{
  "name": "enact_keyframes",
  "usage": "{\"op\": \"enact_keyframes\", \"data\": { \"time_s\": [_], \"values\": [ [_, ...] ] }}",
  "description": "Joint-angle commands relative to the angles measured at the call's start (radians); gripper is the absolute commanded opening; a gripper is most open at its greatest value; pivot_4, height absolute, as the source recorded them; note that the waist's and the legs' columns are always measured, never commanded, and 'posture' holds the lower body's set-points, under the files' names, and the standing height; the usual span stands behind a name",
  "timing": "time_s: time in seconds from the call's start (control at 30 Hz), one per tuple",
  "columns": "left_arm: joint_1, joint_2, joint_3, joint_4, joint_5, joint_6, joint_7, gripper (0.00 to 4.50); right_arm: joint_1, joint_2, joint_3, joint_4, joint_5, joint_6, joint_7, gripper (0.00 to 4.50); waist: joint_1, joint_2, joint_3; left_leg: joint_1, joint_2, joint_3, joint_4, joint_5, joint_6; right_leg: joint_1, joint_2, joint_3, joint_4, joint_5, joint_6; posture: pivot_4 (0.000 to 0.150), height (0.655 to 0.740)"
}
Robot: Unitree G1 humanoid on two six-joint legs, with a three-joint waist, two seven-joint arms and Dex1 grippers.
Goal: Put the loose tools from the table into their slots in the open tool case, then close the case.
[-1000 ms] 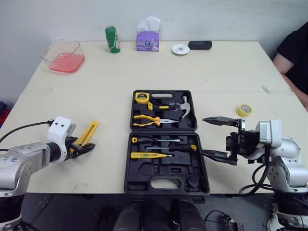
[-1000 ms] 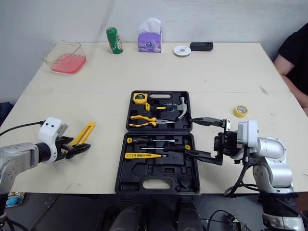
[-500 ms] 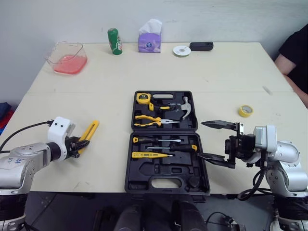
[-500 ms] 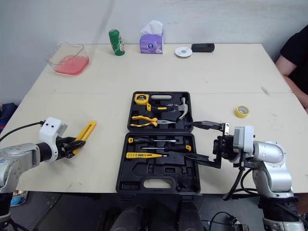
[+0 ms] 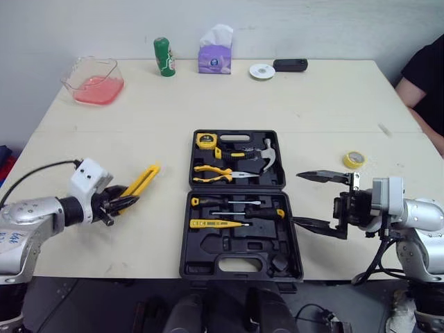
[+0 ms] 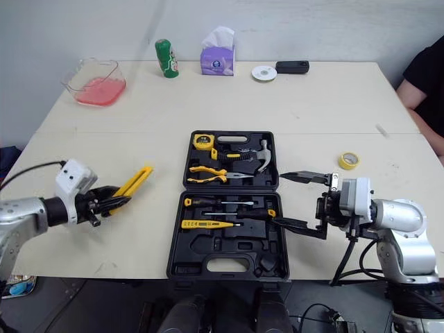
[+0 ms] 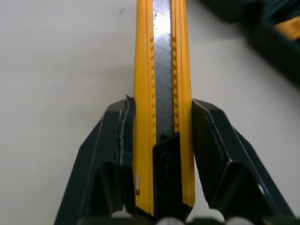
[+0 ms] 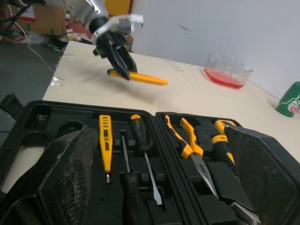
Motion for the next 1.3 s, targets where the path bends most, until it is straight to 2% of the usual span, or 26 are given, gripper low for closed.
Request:
{"op": "enact_keyframes", "data": {
  "time_s": [0.03, 0.17, 0.3, 0.47, 0.7, 0.93, 1.3],
  "values": [
    [-0.029, 0.035, -0.007, -0.101, -0.072, -0.023, -0.112, 1.23, 0.02, -0.034, -0.047, -0.027, 0.002, 0.007, -0.013, 4.5, -0.001, 0.0, 0.0, 0.0, 0.0, 0.0, 0.0, 0.0, 0.0, 0.0, 0.0, 0.0, 0.0, 0.0, 0.0, 0.15, 0.74],
    [-0.105, 0.017, -0.091, -0.194, -0.151, -0.019, -0.2, 1.23, 0.071, -0.063, -0.087, -0.018, -0.002, 0.013, -0.02, 4.5, 0.005, 0.0, 0.0, 0.0, 0.0, 0.0, 0.0, 0.0, 0.0, 0.001, 0.001, -0.001, 0.0, 0.0, 0.0, 0.15, 0.74],
    [-0.202, -0.016, -0.238, -0.231, -0.156, 0.001, -0.24, 1.23, 0.11, -0.094, -0.132, 0.019, -0.003, -0.003, 0.004, 4.5, 0.012, 0.0, 0.0, 0.0, 0.0, 0.001, 0.0, 0.001, 0.001, 0.001, 0.002, 0.0, 0.0, 0.0, 0.0, 0.15, 0.74],
    [-0.276, -0.027, -0.382, -0.206, -0.086, -0.036, -0.303, 1.23, 0.176, -0.11, -0.182, 0.035, -0.003, -0.025, 0.035, 4.5, 0.019, 0.0, 0.0, 0.0, -0.001, 0.002, 0.0, 0.001, 0.002, 0.001, 0.007, 0.0, 0.0, 0.0, 0.0, 0.15, 0.74],
    [-0.397, -0.093, -0.601, -0.155, 0.072, -0.033, -0.3, 1.23, 0.29, -0.127, -0.232, 0.054, -0.027, -0.105, 0.108, 4.5, 0.026, -0.001, 0.0, 0.0, -0.004, 0.001, 0.001, 0.002, 0.004, 0.002, 0.006, 0.0, -0.001, 0.001, 0.002, 0.15, 0.74],
    [-0.452, -0.202, -0.714, -0.131, 0.161, 0.001, -0.25, 1.23, 0.335, -0.111, -0.257, 0.057, -0.018, -0.119, 0.094, 4.5, 0.025, -0.001, 0.001, 0.0, -0.004, 0.001, 0.001, 0.003, 0.005, 0.003, 0.005, 0.0, -0.001, 0.001, 0.003, 0.15, 0.74],
    [-0.437, -0.201, -0.77, -0.184, 0.228, 0.081, -0.226, 1.23, 0.334, -0.11, -0.229, 0.008, -0.013, -0.09, 0.063, 4.5, 0.024, -0.001, 0.001, 0.0, -0.004, 0.0, 0.001, 0.003, 0.005, 0.003, 0.005, 0.0, -0.001, 0.001, 0.003, 0.15, 0.74]
  ]
}}
